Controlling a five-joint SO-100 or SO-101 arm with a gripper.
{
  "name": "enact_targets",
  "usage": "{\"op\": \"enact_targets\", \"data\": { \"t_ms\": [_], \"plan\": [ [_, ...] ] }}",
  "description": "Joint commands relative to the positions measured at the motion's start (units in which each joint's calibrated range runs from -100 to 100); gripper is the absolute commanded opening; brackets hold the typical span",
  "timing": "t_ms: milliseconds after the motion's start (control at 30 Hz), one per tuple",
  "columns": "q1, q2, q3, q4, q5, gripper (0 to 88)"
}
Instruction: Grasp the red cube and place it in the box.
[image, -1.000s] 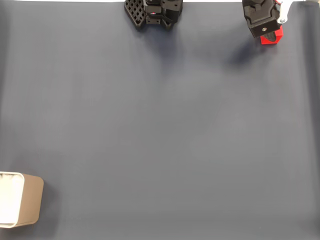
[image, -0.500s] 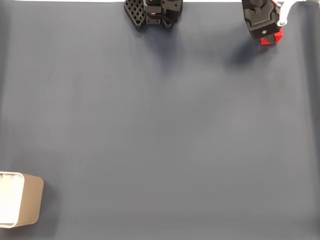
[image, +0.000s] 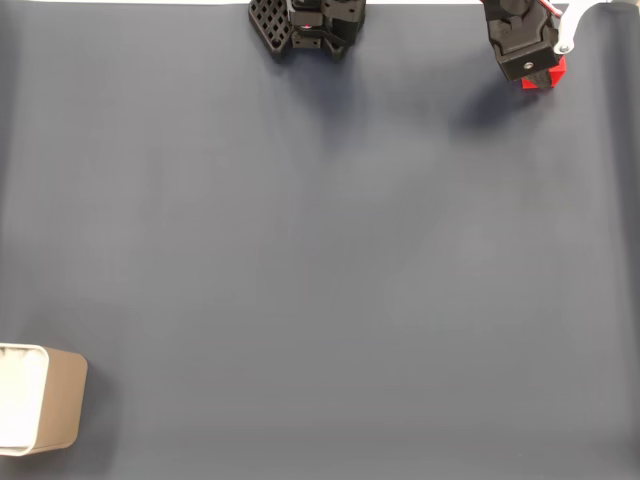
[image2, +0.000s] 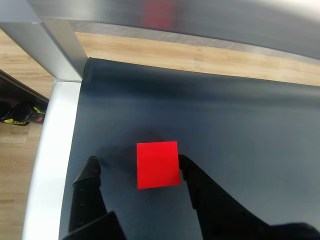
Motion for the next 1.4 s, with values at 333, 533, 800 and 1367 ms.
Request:
{"op": "enact_targets", "data": {
  "t_ms": [333, 533, 800, 1367],
  "plan": [
    [-0.6, -3.3, 1.5, 0.7, -1.2, 19.8],
    [-0.8, -3.9, 1.4, 3.3, 0.4, 4.1],
    [-1.1, -4.2, 0.4, 4.6, 0.7, 0.0],
    [2.9, -9.3, -11.7, 19.2, -0.8, 0.0]
  ]
}}
